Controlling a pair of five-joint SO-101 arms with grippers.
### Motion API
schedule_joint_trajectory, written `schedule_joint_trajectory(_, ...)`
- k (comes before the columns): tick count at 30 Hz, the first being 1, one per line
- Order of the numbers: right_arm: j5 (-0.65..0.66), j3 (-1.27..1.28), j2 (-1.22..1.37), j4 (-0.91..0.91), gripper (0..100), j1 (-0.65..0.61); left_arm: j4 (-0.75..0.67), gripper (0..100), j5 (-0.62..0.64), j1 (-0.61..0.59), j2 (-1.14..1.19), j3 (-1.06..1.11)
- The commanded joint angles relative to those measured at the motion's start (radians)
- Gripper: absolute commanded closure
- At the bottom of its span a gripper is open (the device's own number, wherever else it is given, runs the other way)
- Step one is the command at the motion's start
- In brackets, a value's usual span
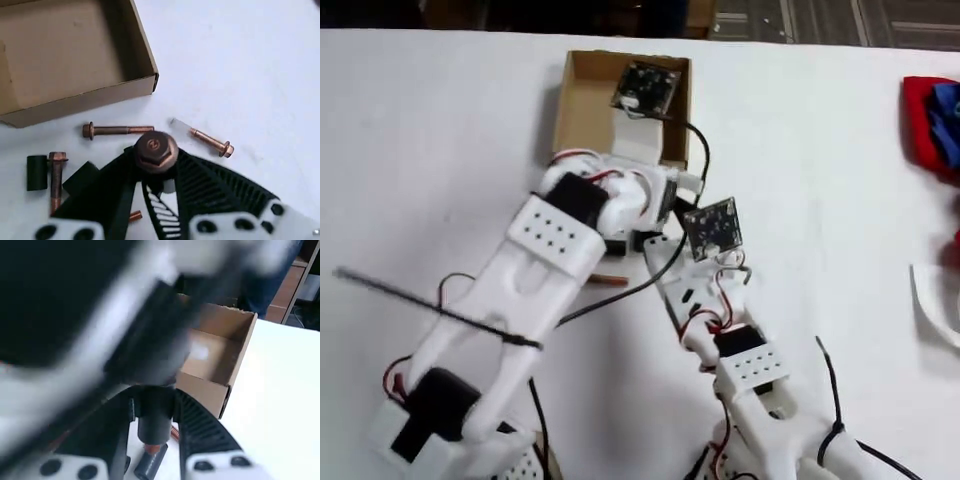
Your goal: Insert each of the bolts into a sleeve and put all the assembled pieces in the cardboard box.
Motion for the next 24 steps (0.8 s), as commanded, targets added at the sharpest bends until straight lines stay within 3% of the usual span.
schedule_joint_trajectory(1,-0.006,-0.017,-0.030,-0.018,97.8,0.018,0.072,75,-0.012,-0.034,-0.092,-0.077)
schedule_joint_trajectory(10,-0.002,-0.012,-0.028,-0.012,97.8,0.019,0.109,78,-0.180,-0.175,-0.216,-0.168)
schedule_joint_trajectory(15,-0.008,-0.100,-0.018,0.200,97.8,0.051,0.110,84,-0.370,-0.361,-0.299,-0.111)
schedule_joint_trajectory(19,-0.008,-0.396,0.096,0.463,97.8,0.128,0.104,89,-0.433,-0.512,-0.319,0.113)
schedule_joint_trajectory(24,-0.008,-0.924,0.443,0.756,97.8,0.160,-0.192,87,-0.451,-0.677,-0.276,0.515)
